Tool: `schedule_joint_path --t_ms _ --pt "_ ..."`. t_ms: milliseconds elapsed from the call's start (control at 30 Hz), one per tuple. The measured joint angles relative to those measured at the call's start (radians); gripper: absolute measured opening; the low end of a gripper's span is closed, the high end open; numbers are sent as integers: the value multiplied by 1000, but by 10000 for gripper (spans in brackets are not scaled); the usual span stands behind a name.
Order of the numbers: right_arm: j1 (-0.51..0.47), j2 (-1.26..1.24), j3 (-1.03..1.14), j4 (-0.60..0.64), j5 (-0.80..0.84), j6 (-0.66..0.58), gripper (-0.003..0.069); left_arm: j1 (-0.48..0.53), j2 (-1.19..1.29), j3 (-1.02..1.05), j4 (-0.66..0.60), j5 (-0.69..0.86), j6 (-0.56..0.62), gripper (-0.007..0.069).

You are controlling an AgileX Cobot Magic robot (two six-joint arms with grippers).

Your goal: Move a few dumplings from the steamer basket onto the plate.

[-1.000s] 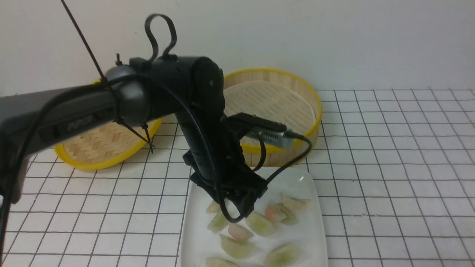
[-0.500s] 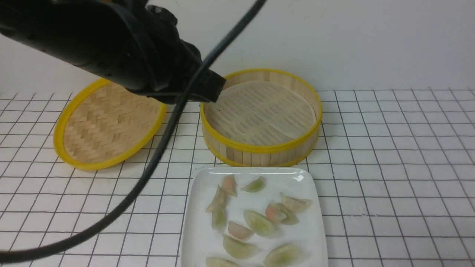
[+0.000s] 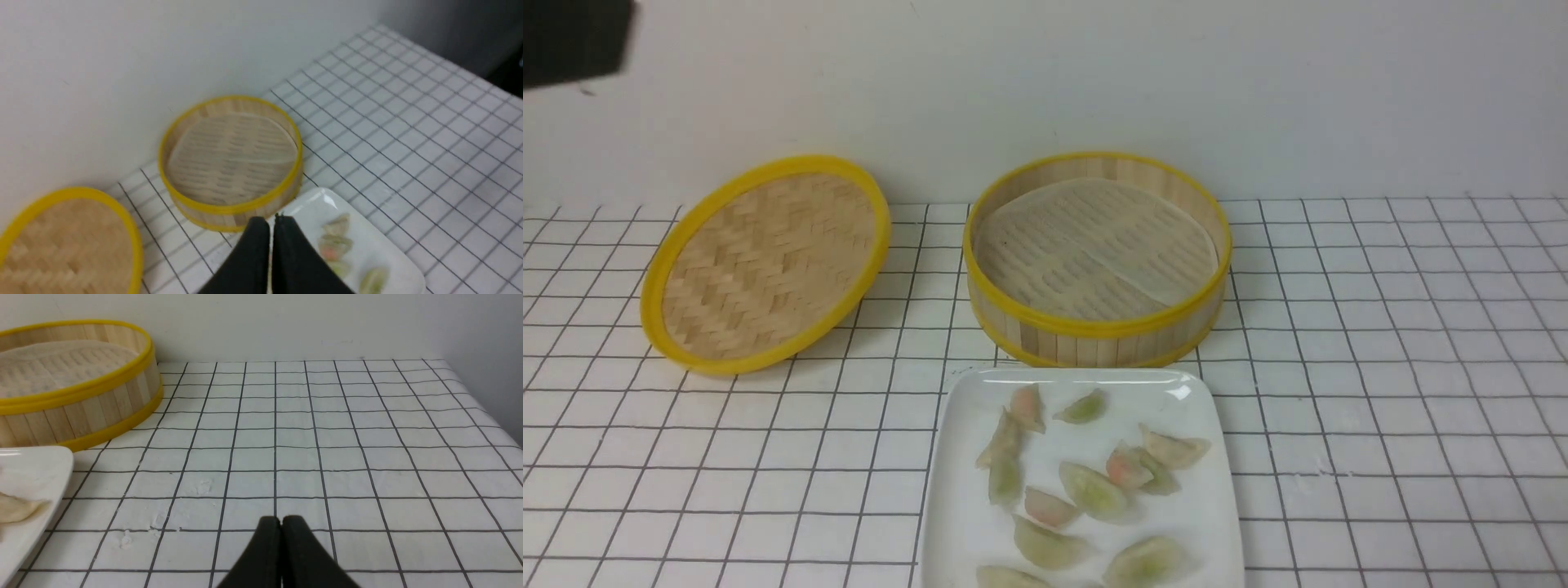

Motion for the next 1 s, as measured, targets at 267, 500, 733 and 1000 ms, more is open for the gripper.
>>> schedule_joint_path --t_ms 267,500,733,1000 --pt "0 0 0 0 0 0 -8 110 -360 402 99 -256 -6 -6" --pt "0 0 0 0 0 0 -8 359 -715 1106 74 -614 -5 -6" --pt "0 0 0 0 0 0 -8 456 -874 1479 37 -704 -5 -6" --pt "-1 0 0 0 0 0 -8 469 -876 1503 34 -692 -5 -6"
